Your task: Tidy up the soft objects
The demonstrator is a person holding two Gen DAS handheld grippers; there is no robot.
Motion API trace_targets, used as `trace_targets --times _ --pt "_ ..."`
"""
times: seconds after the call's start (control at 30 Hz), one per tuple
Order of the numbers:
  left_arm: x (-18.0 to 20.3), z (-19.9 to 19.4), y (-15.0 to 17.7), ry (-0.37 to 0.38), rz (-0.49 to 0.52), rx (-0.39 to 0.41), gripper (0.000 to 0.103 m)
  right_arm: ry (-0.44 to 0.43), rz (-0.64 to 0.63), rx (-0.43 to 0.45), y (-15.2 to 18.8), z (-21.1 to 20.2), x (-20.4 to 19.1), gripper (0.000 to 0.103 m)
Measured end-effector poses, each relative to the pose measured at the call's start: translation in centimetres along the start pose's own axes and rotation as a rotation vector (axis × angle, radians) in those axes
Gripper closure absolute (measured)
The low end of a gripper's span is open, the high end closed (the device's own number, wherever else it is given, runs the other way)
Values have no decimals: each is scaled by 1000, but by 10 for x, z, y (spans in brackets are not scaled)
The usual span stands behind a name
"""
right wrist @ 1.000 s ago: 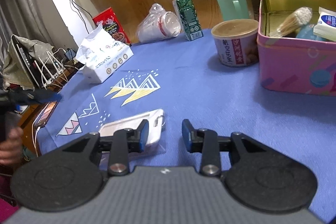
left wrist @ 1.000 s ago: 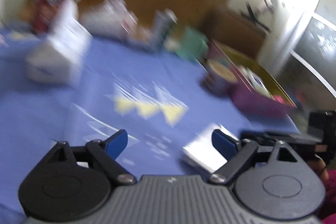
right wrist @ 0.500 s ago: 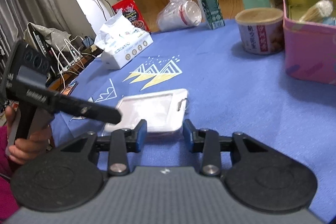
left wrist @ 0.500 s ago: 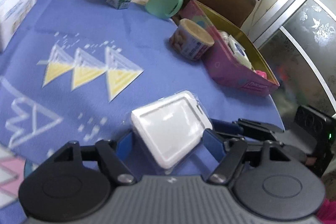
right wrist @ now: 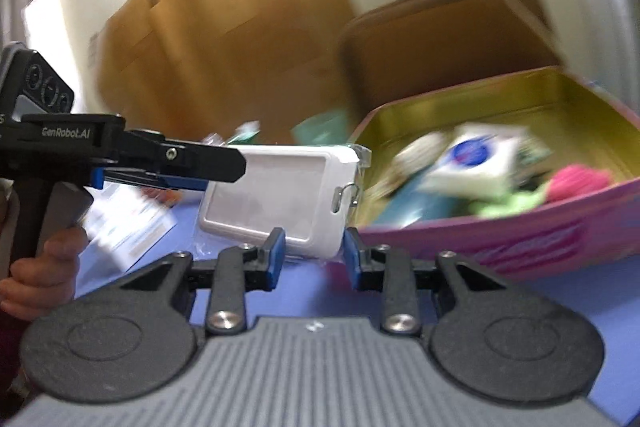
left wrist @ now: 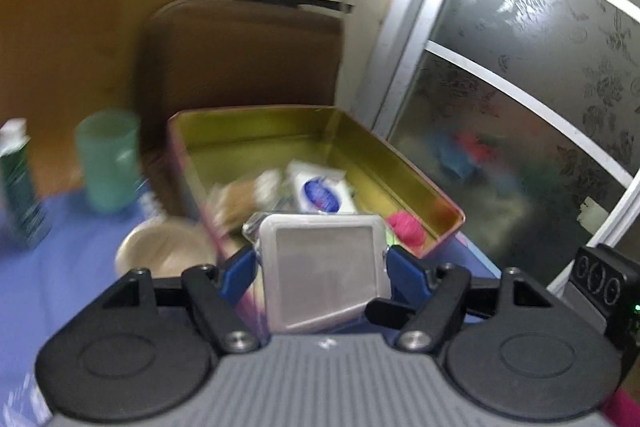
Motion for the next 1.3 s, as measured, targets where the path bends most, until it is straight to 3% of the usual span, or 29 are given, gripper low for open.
trace_targets --times 0.13,0.23,0.3,0.37,0.5,0.67,0.93,1.3 --pt "7 44 -16 -33 26 -1 22 70 29 44 -15 5 36 68" --pt "-4 82 -18 -158 13 -54 22 170 38 89 -23 15 62 62" --pt "-12 87 -14 -201 -22 -77 22 214 55 101 -25 17 72 62" --pt "-15 78 -10 -202 -37 -56 22 189 95 137 -24 7 78 62" --pt "-11 54 -1 -306 38 -16 20 179 112 173 -17 -10 74 62" --pt "-5 27 17 -358 64 -14 19 133 183 189 -7 -24 58 62" --pt "-16 -18 54 -408 11 7 11 90 253 169 6 -33 24 62" --pt "-45 -68 90 -497 -50 46 0 92 196 92 27 -16 -29 62"
Point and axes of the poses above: each gripper's, at about its wrist camera, not at the fingertips, and z roughly the way its jaws point, x to its right, y to its underside, the point moved 7 cm from there along z, roughly the way its jaws point, and after that the axes turned 3 degrees about -y, right-handed, at the moved point
